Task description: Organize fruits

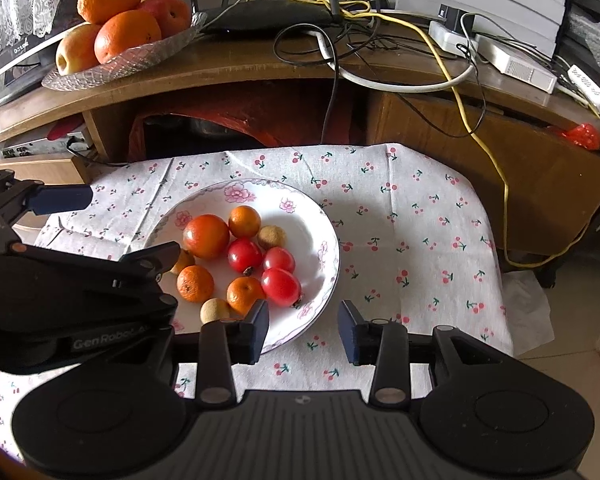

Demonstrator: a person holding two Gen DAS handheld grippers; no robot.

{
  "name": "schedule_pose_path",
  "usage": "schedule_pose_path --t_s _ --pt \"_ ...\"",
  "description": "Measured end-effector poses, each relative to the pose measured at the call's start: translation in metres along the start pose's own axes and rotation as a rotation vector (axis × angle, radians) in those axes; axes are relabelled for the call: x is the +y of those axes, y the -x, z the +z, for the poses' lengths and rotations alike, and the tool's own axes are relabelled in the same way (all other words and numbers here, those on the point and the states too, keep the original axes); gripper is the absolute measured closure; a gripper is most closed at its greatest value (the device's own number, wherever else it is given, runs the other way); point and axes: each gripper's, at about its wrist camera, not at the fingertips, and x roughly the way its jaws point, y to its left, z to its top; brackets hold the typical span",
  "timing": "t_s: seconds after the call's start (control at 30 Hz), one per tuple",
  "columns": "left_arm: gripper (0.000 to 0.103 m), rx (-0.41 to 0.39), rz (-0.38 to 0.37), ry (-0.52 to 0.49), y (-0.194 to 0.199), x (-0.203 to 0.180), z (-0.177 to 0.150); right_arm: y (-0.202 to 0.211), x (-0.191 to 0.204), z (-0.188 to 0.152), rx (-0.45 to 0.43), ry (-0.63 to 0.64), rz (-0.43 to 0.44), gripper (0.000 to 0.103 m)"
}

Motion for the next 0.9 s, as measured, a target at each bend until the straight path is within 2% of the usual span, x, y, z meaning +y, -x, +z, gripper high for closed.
schedule_pose_path --t_s 0.27,0.33,0.4,0.47,0.6,0.9 --pt "0.016 -0.016 -0.011 0.035 0.019 0.003 -0.016 0.018 0.006 -0.017 -0.020 -0.005 -0.001 0.061" --pt "0.012 -0.017 -0.008 0.046 0.022 0.003 -0.020 0.023 0.006 -0.022 -0.022 -0.005 -0.002 0.061" --pt "0.003 -0.025 0.023 0.045 0.026 0.001 -0.026 0.028 0.006 -0.027 -0.024 -0.007 -0.005 0.061" --pt "0.000 -0.035 0.042 0.046 0.030 0.000 -0.032 0.032 0.005 -0.033 -0.025 -0.014 -0.006 0.061" --pt "0.000 -0.038 0.021 0.071 0.038 0.002 -0.041 0.038 0.003 -0.044 -0.021 -0.027 -0.004 0.060" --pt "0.000 -0.031 0.031 0.111 0.053 0.003 -0.066 0.053 0.001 -0.071 -0.024 -0.073 0.008 0.060"
